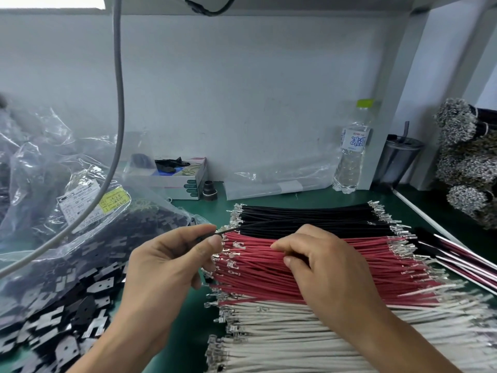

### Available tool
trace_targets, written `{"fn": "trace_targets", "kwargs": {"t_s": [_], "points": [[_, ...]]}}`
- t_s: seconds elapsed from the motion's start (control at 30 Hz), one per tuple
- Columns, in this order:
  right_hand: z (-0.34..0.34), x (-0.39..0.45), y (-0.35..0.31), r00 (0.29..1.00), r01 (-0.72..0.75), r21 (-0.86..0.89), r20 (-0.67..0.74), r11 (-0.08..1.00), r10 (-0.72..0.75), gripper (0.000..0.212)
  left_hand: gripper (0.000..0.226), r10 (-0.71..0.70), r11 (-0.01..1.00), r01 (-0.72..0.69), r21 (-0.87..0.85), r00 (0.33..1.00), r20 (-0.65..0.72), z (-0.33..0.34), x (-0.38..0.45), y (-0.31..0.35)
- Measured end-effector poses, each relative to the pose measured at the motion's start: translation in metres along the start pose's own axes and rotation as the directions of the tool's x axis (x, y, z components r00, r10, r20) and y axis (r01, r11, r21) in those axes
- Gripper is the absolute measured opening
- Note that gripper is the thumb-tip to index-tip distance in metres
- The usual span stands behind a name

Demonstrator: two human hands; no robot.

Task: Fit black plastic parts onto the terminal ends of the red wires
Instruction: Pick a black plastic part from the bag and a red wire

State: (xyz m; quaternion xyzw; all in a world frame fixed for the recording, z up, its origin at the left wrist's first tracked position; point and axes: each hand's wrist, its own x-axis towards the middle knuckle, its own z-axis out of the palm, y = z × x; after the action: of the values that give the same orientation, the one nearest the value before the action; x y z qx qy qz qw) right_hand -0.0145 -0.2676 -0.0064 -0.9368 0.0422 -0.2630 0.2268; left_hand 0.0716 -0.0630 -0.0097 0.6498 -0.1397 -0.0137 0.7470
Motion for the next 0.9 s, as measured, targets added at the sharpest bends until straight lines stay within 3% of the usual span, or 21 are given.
{"fn": "trace_targets", "kwargs": {"t_s": [0.1,0.33,0.53,0.63,0.9], "points": [[0.004,-0.001,-0.004,0.993,0.117,-0.174,-0.01,0.978,-0.12,0.016,0.035,-0.006,1.0,0.006,0.004,1.0,0.014,0.001,-0.001,-0.001],[0.009,0.001,-0.003,0.981,0.183,-0.235,-0.02,0.955,-0.193,0.008,0.035,-0.002,1.0,0.002,0.007,1.0,0.026,0.001,-0.001,-0.001],[-0.001,0.001,0.005,0.989,0.142,0.104,-0.048,0.984,-0.137,0.019,0.037,-0.026,0.999,0.028,-0.043,0.999,0.04,0.001,-0.001,-0.001],[-0.005,0.001,0.001,0.991,0.125,0.22,-0.07,0.967,-0.112,0.008,0.036,-0.049,0.996,0.055,-0.072,0.995,0.084,0.002,-0.002,-0.001],[-0.007,-0.003,-0.008,0.988,0.151,0.252,-0.057,0.956,-0.141,0.012,0.033,-0.051,0.989,0.075,-0.126,0.981,0.187,0.005,-0.007,0.004]]}}
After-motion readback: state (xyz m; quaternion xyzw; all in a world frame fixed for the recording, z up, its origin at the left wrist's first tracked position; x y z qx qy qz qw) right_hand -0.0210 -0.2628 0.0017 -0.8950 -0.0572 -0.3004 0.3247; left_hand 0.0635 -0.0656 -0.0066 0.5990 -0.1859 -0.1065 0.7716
